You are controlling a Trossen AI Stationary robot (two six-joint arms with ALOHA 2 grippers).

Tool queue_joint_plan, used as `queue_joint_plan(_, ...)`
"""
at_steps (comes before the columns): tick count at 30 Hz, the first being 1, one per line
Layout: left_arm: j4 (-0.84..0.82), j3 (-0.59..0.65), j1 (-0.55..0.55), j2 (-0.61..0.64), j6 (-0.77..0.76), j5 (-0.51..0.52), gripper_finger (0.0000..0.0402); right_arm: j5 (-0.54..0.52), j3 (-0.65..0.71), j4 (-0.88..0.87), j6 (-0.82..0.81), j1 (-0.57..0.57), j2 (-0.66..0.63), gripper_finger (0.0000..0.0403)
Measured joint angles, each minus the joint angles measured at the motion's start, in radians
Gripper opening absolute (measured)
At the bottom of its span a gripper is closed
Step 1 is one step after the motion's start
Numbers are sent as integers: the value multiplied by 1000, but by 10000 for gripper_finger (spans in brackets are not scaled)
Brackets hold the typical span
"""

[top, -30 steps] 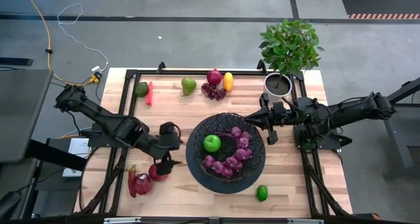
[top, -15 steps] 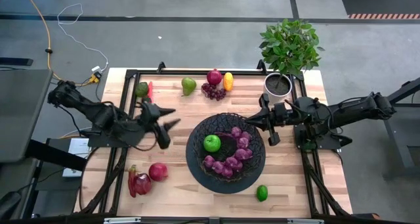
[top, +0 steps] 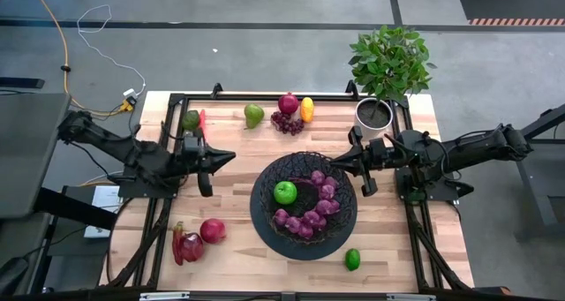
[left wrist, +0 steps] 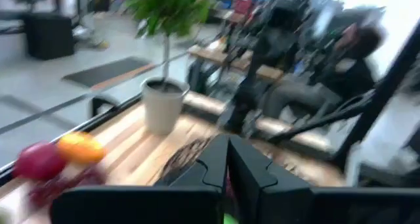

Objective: Build produce basket
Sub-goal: Put the yellow mango into the basket

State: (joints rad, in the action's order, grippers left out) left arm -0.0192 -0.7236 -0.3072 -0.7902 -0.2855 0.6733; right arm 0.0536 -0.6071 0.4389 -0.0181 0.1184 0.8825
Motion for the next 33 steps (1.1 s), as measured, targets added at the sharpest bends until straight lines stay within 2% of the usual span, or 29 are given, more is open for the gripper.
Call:
queue_joint_plan(4, 197, 85, 52, 49, 70, -115, 3, 0, 0, 7, -9, 0, 0, 0)
queue_joint_plan(6, 236, 106, 72, 70, 92, -143, 1, 0, 0, 17, -8, 0, 0, 0)
queue_joint_plan(9, 234, 107, 83, 83, 117, -177, 3, 0, 0, 24, -8, 0, 0, 0)
queue_joint_plan(19, 226, 107, 84, 89, 113, -168, 1, -4, 0, 45, -18, 0, 1, 0)
queue_joint_plan(23, 226, 107, 84, 91, 97, -188, 1, -81, -6, 97, -170, 0, 10, 0)
queue_joint_plan(26, 227, 107, 84, 92, 89, -191, 1, -111, -76, 59, -219, 0, 61, 0)
queue_joint_plan(29, 227, 107, 84, 92, 88, -191, 0, -118, -217, -54, -151, -1, 162, 0)
queue_joint_plan(33, 226, 107, 84, 95, 87, -189, 0, -280, -457, -334, -116, -31, 330, 0)
